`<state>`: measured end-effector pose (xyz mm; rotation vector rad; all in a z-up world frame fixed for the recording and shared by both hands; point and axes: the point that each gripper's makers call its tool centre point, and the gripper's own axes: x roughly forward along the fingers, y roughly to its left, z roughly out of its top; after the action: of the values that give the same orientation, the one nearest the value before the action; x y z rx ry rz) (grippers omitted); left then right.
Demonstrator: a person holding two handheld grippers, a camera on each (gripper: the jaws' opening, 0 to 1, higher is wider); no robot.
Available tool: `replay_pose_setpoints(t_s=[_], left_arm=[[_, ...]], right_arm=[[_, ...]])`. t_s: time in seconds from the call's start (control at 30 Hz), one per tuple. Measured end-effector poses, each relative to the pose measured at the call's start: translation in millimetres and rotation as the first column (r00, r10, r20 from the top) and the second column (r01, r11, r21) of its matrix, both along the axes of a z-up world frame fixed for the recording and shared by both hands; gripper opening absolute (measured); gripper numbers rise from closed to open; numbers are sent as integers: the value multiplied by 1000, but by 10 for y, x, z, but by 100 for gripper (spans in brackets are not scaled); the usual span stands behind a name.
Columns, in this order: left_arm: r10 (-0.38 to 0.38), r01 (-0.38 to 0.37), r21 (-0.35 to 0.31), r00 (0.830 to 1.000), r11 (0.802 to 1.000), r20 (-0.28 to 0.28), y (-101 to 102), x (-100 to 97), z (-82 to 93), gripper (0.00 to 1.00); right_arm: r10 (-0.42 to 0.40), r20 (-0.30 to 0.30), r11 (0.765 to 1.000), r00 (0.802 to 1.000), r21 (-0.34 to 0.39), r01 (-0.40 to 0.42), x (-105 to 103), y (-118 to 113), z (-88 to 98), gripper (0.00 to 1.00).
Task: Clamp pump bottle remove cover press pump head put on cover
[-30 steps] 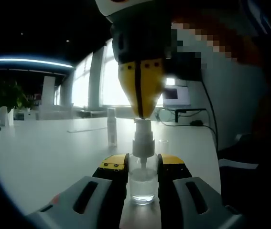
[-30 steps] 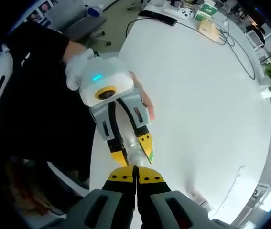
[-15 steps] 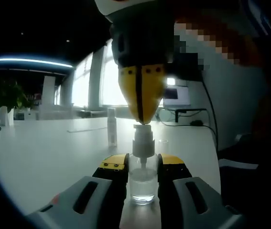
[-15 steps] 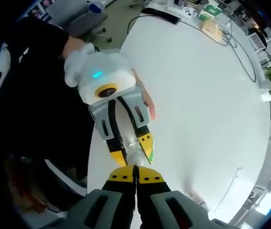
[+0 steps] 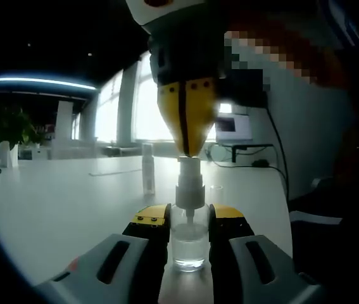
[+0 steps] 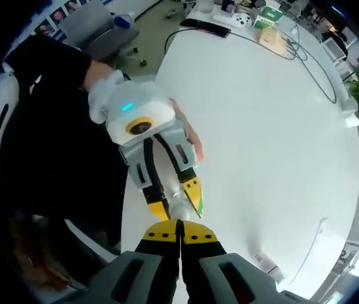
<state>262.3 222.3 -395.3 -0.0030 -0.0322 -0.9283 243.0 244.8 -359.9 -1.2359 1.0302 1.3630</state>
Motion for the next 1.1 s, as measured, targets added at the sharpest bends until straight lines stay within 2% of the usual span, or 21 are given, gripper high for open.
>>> replay_pose_setpoints(t_s=[0.63, 1.1], left_arm=[[0, 0, -1, 1000, 1000, -1, 1, 3, -2, 15], [0, 0, -1, 1000, 1000, -1, 0, 6, -3, 15]], right_arm=[[43, 27, 999, 999, -27, -42, -5, 7, -2, 0], [43, 30, 999, 999, -33, -42, -4, 2, -1, 0]])
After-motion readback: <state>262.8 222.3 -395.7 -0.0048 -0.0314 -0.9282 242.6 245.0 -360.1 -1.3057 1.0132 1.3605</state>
